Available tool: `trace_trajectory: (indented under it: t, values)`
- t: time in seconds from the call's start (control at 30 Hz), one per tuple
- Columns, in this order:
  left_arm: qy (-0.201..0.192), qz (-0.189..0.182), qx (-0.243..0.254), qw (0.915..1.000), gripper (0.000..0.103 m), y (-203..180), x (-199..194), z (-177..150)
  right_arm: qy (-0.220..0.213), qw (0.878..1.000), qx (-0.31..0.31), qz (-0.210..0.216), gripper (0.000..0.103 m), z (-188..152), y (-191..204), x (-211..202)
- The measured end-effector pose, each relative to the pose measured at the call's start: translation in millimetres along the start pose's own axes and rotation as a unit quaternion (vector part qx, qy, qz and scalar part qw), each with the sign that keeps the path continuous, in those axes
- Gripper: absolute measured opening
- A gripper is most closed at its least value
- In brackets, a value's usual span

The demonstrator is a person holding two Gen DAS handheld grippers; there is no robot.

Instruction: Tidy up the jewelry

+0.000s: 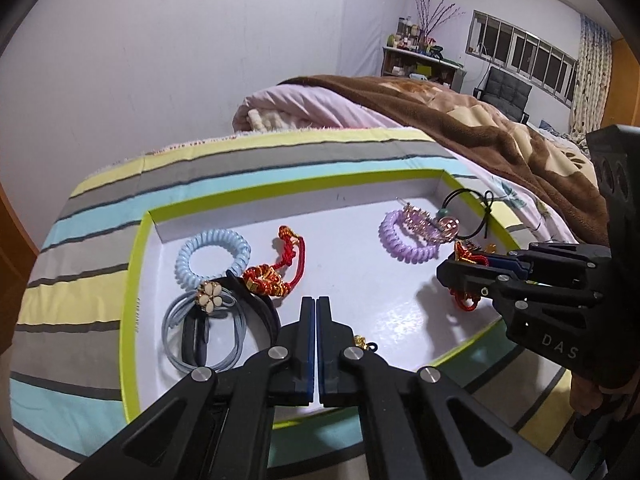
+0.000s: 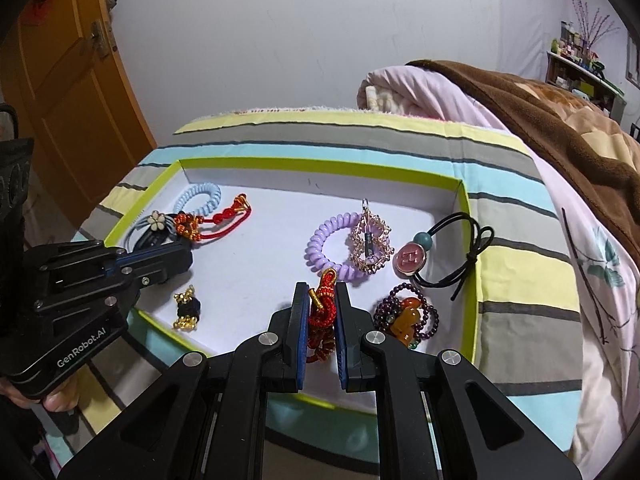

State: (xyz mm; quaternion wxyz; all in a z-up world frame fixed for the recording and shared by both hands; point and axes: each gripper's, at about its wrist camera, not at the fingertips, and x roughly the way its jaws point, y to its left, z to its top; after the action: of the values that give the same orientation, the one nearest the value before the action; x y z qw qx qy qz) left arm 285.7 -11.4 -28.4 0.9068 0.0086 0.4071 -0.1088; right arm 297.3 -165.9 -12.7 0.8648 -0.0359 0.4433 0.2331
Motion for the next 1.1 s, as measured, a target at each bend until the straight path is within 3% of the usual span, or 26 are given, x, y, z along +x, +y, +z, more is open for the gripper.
trace_trajectory:
  t: [0.2,0.27,0.33,0.37,0.7,1.1]
  values:
    - [0.006,-0.010,-0.009,0.9999,0.000,5,5,-3,0.008,1.000,0.000,0.008,0.015,0,0,4]
    - [0.005,-0.013,-0.009,0.9999,0.000,6,3,-3,0.007,1.000,0.000,0.006,0.023,-1,0,3]
    - [0.004,-0.016,-0.007,0.9998,0.000,5,-1,-3,0.003,1.000,0.001,0.009,0.041,-2,1,-1]
    - [0.002,-0.018,-0.007,0.9998,0.000,4,-3,-4,-0.001,1.000,0.002,0.010,0.043,-3,2,-4]
    - [-0.041,-0.017,-0.016,0.9989,0.003,-2,-60,-16,-0.044,0.999,-0.002,0.008,0.044,-15,18,-56]
    - [-0.052,0.023,-0.048,0.9972,0.003,-10,-115,-81,-0.054,0.998,0.016,-0.004,0.044,-77,47,-107]
